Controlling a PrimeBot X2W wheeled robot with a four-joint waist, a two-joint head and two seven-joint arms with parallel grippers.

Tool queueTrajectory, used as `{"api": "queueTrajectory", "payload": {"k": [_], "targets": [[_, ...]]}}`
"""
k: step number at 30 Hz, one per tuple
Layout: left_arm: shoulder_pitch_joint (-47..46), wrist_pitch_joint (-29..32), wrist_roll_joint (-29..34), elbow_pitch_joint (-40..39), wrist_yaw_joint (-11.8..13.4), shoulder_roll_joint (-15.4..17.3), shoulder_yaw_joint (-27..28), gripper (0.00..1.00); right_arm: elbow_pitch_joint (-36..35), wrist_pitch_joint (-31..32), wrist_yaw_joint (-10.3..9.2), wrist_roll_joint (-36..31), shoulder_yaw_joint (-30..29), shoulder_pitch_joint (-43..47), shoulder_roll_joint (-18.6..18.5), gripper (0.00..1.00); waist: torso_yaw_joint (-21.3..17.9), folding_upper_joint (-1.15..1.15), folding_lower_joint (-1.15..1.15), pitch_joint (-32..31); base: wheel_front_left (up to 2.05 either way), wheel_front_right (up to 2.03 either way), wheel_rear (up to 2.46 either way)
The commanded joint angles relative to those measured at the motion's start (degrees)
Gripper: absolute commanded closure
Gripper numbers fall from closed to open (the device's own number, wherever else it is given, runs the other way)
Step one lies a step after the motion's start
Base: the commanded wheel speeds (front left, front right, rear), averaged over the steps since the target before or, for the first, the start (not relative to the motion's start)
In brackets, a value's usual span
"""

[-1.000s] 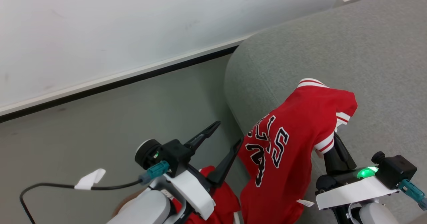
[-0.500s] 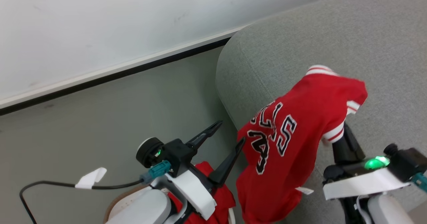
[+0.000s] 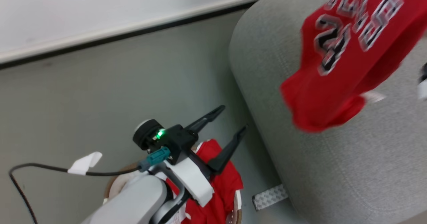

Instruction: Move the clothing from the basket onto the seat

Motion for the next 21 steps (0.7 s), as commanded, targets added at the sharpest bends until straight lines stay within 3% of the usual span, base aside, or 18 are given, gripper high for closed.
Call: {"api": "queueTrajectory", "payload": {"k": [1,13,21], "targets": [[-0.8,0.6,1.1,-0.8,-0.4,1.1,0.0,0.0,0.3,1.2,-0.12,0.7,-2.4,-4.3,-1.5,1.0,2.3,0.0,0.0,4.7,0.0,0.0,0.0],[-5.5,2.7,2.4,-4.2,-1.7,3.5,0.1,0.0,10.1,6.6,-0.12,-3.2,-12.7,-24.0,-9.7,1.0,7.8,0.0,0.0,17.6,0.0,0.0,0.0],[-7.3,2.1,2.6,-4.3,-2.0,3.9,0.4,0.0,22.6,7.6,-0.12,-7.9,-15.8,-27.8,-12.9,1.0,10.1,0.0,0.0,21.1,0.0,0.0,0.0]]}}
